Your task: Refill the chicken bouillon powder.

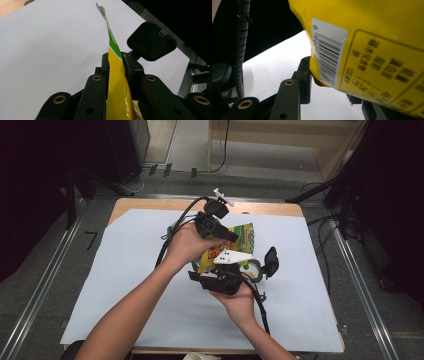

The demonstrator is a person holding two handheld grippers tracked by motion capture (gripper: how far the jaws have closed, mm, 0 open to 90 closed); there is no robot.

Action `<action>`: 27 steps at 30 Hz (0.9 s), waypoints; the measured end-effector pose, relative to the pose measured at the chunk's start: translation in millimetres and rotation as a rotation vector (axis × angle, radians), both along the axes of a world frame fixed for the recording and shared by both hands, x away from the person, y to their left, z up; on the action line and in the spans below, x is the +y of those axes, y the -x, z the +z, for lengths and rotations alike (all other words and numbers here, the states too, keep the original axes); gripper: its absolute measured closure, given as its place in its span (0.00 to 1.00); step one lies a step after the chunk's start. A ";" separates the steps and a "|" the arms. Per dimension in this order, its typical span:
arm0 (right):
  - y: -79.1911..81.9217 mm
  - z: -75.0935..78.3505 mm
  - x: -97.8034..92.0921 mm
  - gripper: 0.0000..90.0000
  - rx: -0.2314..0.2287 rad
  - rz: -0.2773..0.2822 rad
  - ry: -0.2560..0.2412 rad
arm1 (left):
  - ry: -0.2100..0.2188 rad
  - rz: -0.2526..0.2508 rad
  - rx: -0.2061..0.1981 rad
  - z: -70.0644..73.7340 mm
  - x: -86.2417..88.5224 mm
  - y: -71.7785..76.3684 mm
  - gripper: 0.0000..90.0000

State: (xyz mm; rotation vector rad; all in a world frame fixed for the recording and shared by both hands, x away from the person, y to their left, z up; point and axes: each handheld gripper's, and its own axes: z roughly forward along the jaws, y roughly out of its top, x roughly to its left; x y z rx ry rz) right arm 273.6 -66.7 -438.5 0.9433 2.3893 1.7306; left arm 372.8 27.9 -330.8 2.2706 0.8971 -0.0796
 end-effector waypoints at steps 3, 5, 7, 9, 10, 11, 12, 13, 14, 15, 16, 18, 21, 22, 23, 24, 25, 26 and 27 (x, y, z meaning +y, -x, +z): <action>-0.1 -0.7 0.4 0.70 -0.006 0.000 0.008 | 0.000 -0.001 -0.002 -1.0 1.2 0.4 0.90; -0.2 -1.0 0.6 0.70 -0.008 0.001 0.012 | 0.002 0.005 -0.002 -1.8 1.7 0.3 0.91; -0.1 -0.8 0.7 0.70 -0.008 0.001 0.014 | 0.004 0.007 -0.002 -1.7 1.6 0.4 0.91; 0.1 -0.7 0.6 0.70 -0.007 0.000 0.010 | 0.001 0.003 -0.005 -1.2 1.2 1.0 0.91; 0.2 -0.7 0.6 0.70 -0.007 0.000 0.009 | -0.002 0.002 -0.007 -0.9 1.0 1.3 0.91; 0.3 -0.6 0.5 0.70 -0.007 -0.001 0.008 | -0.001 0.003 -0.007 -0.8 0.7 1.3 0.91; 0.3 -0.6 0.5 0.70 -0.006 -0.001 0.008 | -0.002 0.003 -0.007 -0.5 0.6 1.3 0.91; 0.4 -0.4 0.4 0.70 -0.005 -0.001 0.006 | 0.002 0.004 -0.007 -0.5 0.5 1.4 0.91; 0.6 0.0 0.1 0.70 -0.005 -0.002 0.008 | 0.004 0.004 -0.008 -0.3 0.4 1.5 0.91; 0.7 0.1 -0.1 0.70 -0.008 -0.002 0.009 | 0.002 0.004 -0.007 0.1 0.1 1.6 0.91; 0.7 0.3 -0.3 0.70 -0.009 -0.001 0.007 | -0.001 0.001 -0.007 0.4 -0.2 1.6 0.90; 0.9 0.7 -0.4 0.70 -0.007 -0.001 0.003 | -0.006 -0.001 -0.006 1.2 -1.2 1.7 0.90; 1.1 1.0 -0.9 0.70 -0.007 -0.001 -0.003 | -0.006 -0.002 -0.009 2.0 -1.9 2.1 0.90; 1.1 1.1 -1.0 0.70 -0.007 -0.003 -0.003 | -0.006 -0.003 -0.008 2.0 -2.0 2.1 0.90; 1.1 1.1 -1.2 0.70 -0.007 -0.002 -0.003 | -0.006 -0.004 -0.007 1.8 -2.2 2.1 0.90; 1.0 1.0 -1.4 0.70 -0.007 -0.002 -0.002 | -0.007 -0.006 -0.006 1.7 -2.3 2.1 0.90; 1.0 0.9 -1.5 0.70 -0.007 -0.002 -0.001 | -0.006 -0.005 -0.007 1.6 -2.4 2.1 0.90; 0.9 0.9 -1.7 0.70 -0.005 -0.001 0.000 | -0.007 -0.005 -0.007 1.6 -2.4 2.0 0.90; 0.8 0.8 -1.6 0.70 -0.006 -0.001 0.000 | -0.006 -0.005 -0.007 1.5 -2.3 2.0 0.90</action>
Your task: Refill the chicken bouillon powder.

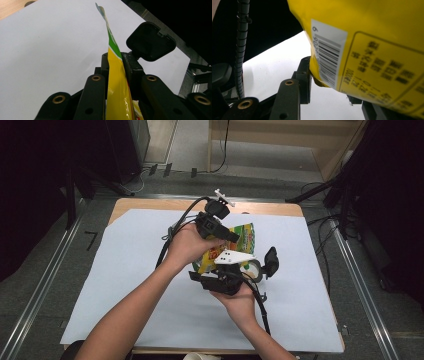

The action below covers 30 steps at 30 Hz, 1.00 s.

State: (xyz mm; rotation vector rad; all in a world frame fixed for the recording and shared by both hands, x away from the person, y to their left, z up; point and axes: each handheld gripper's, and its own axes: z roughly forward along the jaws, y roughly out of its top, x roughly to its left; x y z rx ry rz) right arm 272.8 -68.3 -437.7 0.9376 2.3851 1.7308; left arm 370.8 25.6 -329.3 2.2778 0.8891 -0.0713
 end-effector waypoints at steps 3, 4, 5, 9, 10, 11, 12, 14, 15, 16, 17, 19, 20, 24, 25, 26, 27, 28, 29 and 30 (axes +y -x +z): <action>0.1 0.1 0.4 0.70 -0.001 0.001 -0.001 | -0.002 0.000 -0.003 0.3 0.4 0.3 0.90; 0.2 0.1 0.5 0.70 -0.002 0.001 -0.001 | -0.002 0.000 -0.004 0.4 0.5 0.5 0.90; 0.2 0.0 0.6 0.70 -0.002 0.001 -0.001 | -0.001 0.000 -0.004 0.3 0.6 0.6 0.90; 0.4 -0.3 1.1 0.70 -0.001 0.002 0.002 | 0.001 0.000 0.000 -0.7 1.4 0.0 0.90; 0.4 -0.3 1.2 0.70 -0.001 0.002 0.002 | 0.002 0.001 0.002 -0.8 1.6 -0.1 0.90; 0.4 -0.4 1.3 0.70 -0.001 0.002 0.003 | 0.003 0.002 0.003 -0.9 1.7 -0.2 0.90; 0.3 -0.4 1.2 0.70 -0.001 0.003 0.003 | 0.002 0.001 0.003 -0.8 1.6 -0.1 0.90; 0.5 -0.4 1.3 0.70 -0.002 0.002 0.003 | 0.001 0.000 -0.001 -0.4 1.3 0.7 0.90; 0.5 -0.4 1.3 0.70 -0.003 0.001 0.003 | 0.002 0.000 -0.004 -0.1 1.0 1.2 0.90; 0.5 -0.4 1.2 0.70 -0.006 0.001 0.004 | 0.002 -0.002 -0.004 0.0 1.0 1.3 0.90; 0.6 -0.4 1.1 0.70 -0.006 0.001 0.004 | 0.002 -0.001 -0.003 0.0 1.0 1.2 0.90; 0.6 -0.4 1.1 0.70 -0.004 0.001 0.004 | -0.001 0.000 0.000 -0.4 0.8 0.8 0.90; 0.7 -0.5 1.1 0.70 -0.002 0.001 0.004 | 0.001 -0.001 0.001 -1.2 0.9 0.5 0.90; 0.7 -1.4 0.8 0.70 -0.003 0.001 0.010 | 0.000 -0.002 0.000 -1.9 0.8 1.0 0.90; 0.7 -1.5 0.8 0.70 -0.005 0.002 0.011 | 0.002 -0.001 0.001 -2.0 0.6 1.1 0.90; 0.8 -1.7 0.8 0.70 -0.005 0.001 0.012 | 0.001 -0.002 0.001 -2.0 0.6 1.1 0.90; 0.8 -1.7 0.7 0.70 -0.005 0.001 0.012 | 0.000 -0.002 0.001 -1.8 0.5 1.3 0.90; 1.0 -1.7 0.7 0.70 -0.005 0.001 0.011 | -0.003 -0.005 0.001 -1.6 0.5 1.3 0.90; 1.0 -1.8 0.7 0.70 -0.005 0.000 0.009 | -0.004 -0.006 0.000 -1.9 0.3 1.3 0.90; 1.0 -1.9 0.6 0.70 -0.005 0.000 0.009 | -0.003 -0.006 0.001 -2.0 0.2 1.3 0.90</action>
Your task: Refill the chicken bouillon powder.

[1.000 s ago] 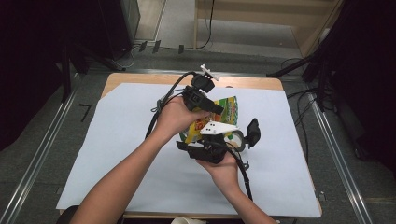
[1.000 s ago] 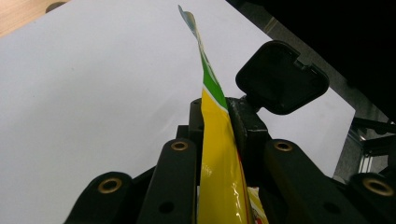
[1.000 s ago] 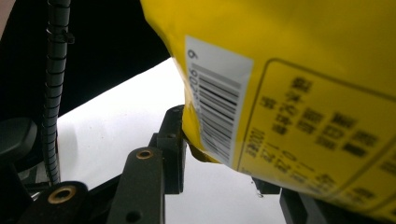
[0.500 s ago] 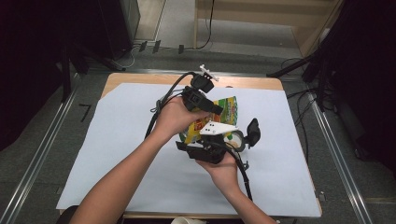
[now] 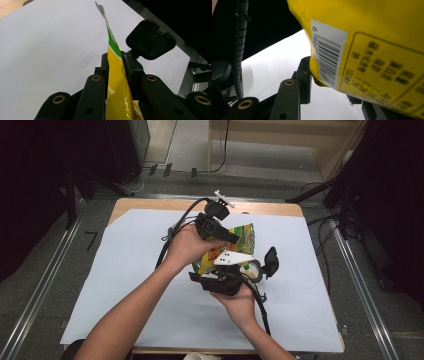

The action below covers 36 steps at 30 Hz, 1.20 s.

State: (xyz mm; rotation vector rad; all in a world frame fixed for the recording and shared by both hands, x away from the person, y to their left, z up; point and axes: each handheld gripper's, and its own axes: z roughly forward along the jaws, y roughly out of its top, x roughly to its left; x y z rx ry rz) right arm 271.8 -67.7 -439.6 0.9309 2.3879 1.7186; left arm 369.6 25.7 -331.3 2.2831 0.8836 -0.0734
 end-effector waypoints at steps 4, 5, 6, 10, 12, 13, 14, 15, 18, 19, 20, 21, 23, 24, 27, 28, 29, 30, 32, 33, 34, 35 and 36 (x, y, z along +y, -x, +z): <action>0.1 -0.5 -0.3 0.70 0.003 -0.002 0.002 | -0.004 -0.003 -0.001 -0.5 -0.8 0.6 0.90; 0.3 -0.7 -0.2 0.70 0.004 -0.002 0.003 | -0.011 -0.004 -0.004 -0.6 -1.2 1.4 0.90; 0.5 -1.1 0.0 0.70 0.005 -0.001 0.003 | -0.012 -0.006 -0.004 -0.9 -1.5 1.7 0.90; 0.8 -2.1 0.6 0.70 0.009 0.001 0.002 | -0.007 -0.003 0.001 -2.3 -0.6 1.1 0.90; 0.8 -2.0 0.6 0.70 0.008 0.001 0.005 | -0.008 -0.002 0.002 -2.3 -0.5 1.1 0.90; 0.8 -2.0 0.7 0.70 0.008 0.002 0.005 | -0.009 -0.003 0.001 -2.1 -0.3 1.0 0.90; 0.9 -1.9 0.7 0.70 0.008 0.001 0.005 | -0.007 -0.004 0.001 -2.1 -0.2 1.0 0.90; 1.0 -1.8 0.7 0.70 0.007 0.001 0.006 | -0.005 -0.004 0.004 -1.9 0.0 1.1 0.90; 2.2 -0.8 1.2 0.70 0.004 -0.001 0.006 | -0.004 -0.004 0.008 -1.3 0.5 1.1 0.90; 2.7 -0.3 1.5 0.70 0.007 -0.001 0.005 | -0.004 -0.002 0.010 -1.1 0.6 1.1 0.90; 3.0 0.0 1.8 0.70 0.008 0.001 0.002 | -0.004 -0.002 0.010 -0.9 0.8 1.0 0.90; 3.3 0.2 2.0 0.70 0.008 0.003 0.000 | -0.003 -0.002 0.010 -0.8 0.9 1.1 0.90; 3.3 0.4 1.9 0.70 0.006 0.003 0.003 | -0.002 -0.002 0.004 -0.4 0.6 2.0 0.89; 3.2 0.4 1.7 0.70 0.004 0.002 0.003 | -0.002 -0.006 0.001 -0.1 0.4 2.5 0.89; 2.9 0.3 1.3 0.70 0.002 0.000 0.006 | -0.004 -0.004 0.002 -0.1 -0.6 2.6 0.89; 2.9 0.3 1.2 0.70 0.005 0.000 0.006 | -0.014 -0.009 0.010 0.2 -0.2 1.7 0.89; 3.2 0.4 1.4 0.70 0.006 0.001 0.003 | -0.010 -0.006 0.012 -0.6 -0.3 1.3 0.89; 3.8 0.6 1.8 0.70 0.009 0.002 0.001 | -0.011 -0.006 0.015 -0.9 -0.1 0.9 0.89; 4.4 0.6 2.6 0.70 0.010 0.002 0.002 | -0.011 -0.005 0.019 -1.6 0.6 0.4 0.89; 4.3 0.5 2.8 0.70 0.009 0.002 0.004 | -0.011 -0.004 0.020 -1.8 0.8 0.4 0.89; 4.0 0.2 2.8 0.70 0.008 0.004 0.006 | -0.012 -0.004 0.018 -2.0 0.9 0.6 0.89; 3.5 -0.3 2.7 0.70 0.008 0.005 0.008 | -0.012 -0.005 0.017 -2.0 0.7 0.9 0.89; 3.5 -0.4 2.4 0.70 0.008 0.004 0.010 | -0.010 -0.005 0.017 -1.9 0.4 1.1 0.89</action>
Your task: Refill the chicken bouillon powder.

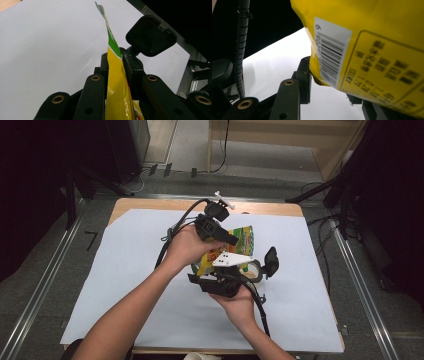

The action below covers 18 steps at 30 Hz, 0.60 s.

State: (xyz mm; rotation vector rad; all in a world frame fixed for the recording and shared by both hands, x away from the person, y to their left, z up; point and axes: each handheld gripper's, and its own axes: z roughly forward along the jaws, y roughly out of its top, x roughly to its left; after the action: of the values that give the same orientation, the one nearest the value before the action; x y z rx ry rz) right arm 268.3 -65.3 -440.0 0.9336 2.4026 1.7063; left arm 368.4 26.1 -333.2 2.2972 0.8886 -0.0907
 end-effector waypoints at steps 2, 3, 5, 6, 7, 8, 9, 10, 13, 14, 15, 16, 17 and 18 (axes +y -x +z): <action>0.6 0.6 -0.1 0.70 0.004 -0.002 -0.003 | 0.002 0.000 0.001 0.6 -0.1 0.1 0.89; 1.2 1.2 0.0 0.70 0.007 -0.001 -0.008 | 0.003 -0.001 0.003 0.6 0.0 -0.1 0.89; 1.5 1.4 0.2 0.70 0.007 0.001 -0.012 | 0.001 0.000 0.006 0.2 0.0 -0.4 0.89; 1.4 1.2 0.4 0.70 0.010 0.001 -0.012 | -0.002 0.000 0.007 -0.4 0.0 -0.7 0.89; 0.9 0.5 0.6 0.70 0.012 0.001 -0.012 | -0.005 0.001 0.011 -0.8 -0.2 -0.8 0.89; 0.7 0.1 0.5 0.70 0.012 0.002 -0.010 | -0.006 0.001 0.012 -1.1 -0.2 -1.1 0.89; 0.7 -0.2 0.5 0.70 0.013 0.002 -0.010 | -0.006 0.001 0.013 -1.4 -0.1 -1.3 0.89; 0.7 -0.2 0.5 0.70 0.014 0.002 -0.010 | -0.007 0.000 0.013 -1.5 0.0 -1.5 0.89; 0.3 -0.4 0.2 0.70 0.013 0.000 -0.009 | -0.003 0.002 0.011 -1.3 -0.5 -1.3 0.89; 0.2 -0.4 0.1 0.70 0.013 0.000 -0.009 | 0.001 0.004 0.010 -1.3 -0.6 -1.1 0.89; 0.2 -0.3 0.1 0.70 0.012 0.000 -0.008 | 0.001 0.004 0.010 -1.3 -0.6 -1.2 0.89; 0.3 -0.2 0.0 0.70 0.012 0.000 -0.008 | 0.000 0.004 0.011 -1.3 -0.5 -1.3 0.89; 0.3 -0.2 0.0 0.70 0.012 0.000 -0.008 | 0.000 0.003 0.014 -1.6 -0.6 -1.5 0.89; 0.3 -0.5 0.0 0.70 0.012 0.000 -0.008 | -0.006 0.001 0.014 -2.0 -0.6 -1.7 0.89</action>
State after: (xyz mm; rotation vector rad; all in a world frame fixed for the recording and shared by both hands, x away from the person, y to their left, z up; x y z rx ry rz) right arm 268.0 -65.3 -440.5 0.9470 2.4048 1.7166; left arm 370.1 25.5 -335.2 2.3040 0.8986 -0.1044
